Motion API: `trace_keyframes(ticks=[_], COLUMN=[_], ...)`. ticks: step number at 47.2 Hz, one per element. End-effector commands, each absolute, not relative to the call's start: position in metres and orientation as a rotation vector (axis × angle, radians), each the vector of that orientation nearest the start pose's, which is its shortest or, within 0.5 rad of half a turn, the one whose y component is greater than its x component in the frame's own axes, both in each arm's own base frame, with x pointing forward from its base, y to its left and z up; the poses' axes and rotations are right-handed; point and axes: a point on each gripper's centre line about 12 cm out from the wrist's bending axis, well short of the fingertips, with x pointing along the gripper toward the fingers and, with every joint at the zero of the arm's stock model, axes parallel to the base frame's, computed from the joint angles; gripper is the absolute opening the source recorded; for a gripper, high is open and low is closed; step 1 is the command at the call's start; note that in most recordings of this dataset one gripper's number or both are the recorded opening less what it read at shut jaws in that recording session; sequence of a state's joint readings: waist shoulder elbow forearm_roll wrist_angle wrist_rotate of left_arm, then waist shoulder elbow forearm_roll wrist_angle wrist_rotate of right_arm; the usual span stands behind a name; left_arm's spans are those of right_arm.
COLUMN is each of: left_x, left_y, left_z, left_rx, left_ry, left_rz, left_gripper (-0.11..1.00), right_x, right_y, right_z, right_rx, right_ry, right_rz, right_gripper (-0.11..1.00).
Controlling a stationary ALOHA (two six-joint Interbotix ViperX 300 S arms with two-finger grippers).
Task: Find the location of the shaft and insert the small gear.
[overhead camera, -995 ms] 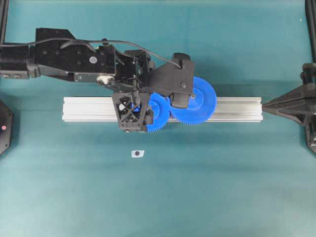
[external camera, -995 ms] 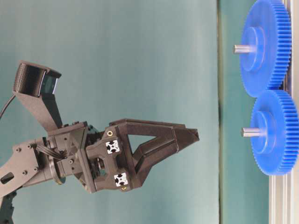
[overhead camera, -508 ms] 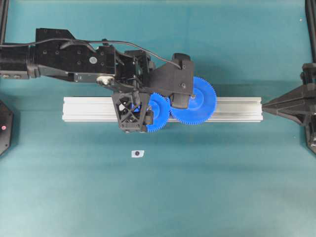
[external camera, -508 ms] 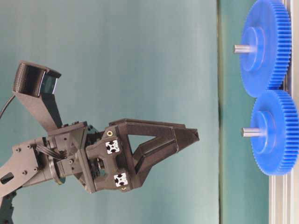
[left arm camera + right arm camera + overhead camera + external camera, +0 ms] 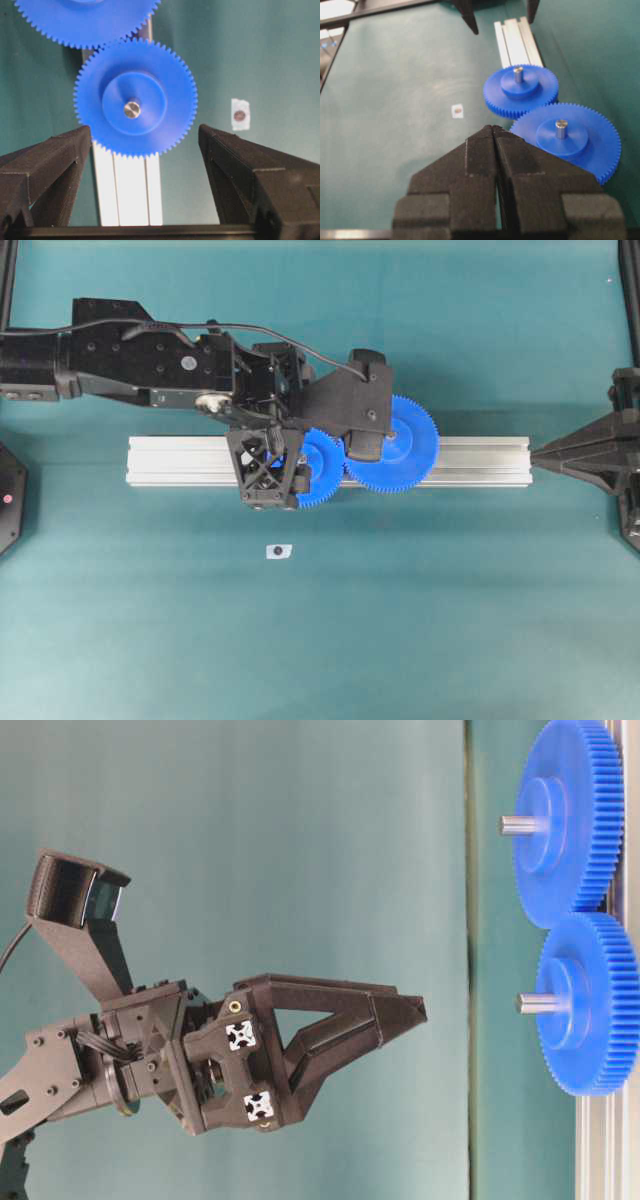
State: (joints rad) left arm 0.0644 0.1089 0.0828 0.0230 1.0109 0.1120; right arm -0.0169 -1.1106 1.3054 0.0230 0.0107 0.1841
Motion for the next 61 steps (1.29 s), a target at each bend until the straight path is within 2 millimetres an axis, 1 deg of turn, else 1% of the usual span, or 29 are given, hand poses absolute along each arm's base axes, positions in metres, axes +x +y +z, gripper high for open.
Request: trace_keyframes(ticks=[1,47,61], left_x=[0.428,0.4271,0.4294], left_y=[0.0291,0.0284,0.0285], left_z=[0.2723,0.269,0.273], left_rx=[0.089,0.068,0.066], left_ry=[1.15,1.159,1.142], left_rz=[0.003,0.015,0.018], left_gripper=[0.83,0.83,0.83], right_x=[0.1696,0.1692,0.1693], right_y=[-0.0031,-0.0031,-0.0031], right_z=[0.2365,0.2346,0.2352], right_rx=[0.219,0.219,0.219], right_ry=[0.187,0.192,0.191], right_rz=[-0.039,-0.039,-0.039], right_gripper=[0.0,0.0,0.0])
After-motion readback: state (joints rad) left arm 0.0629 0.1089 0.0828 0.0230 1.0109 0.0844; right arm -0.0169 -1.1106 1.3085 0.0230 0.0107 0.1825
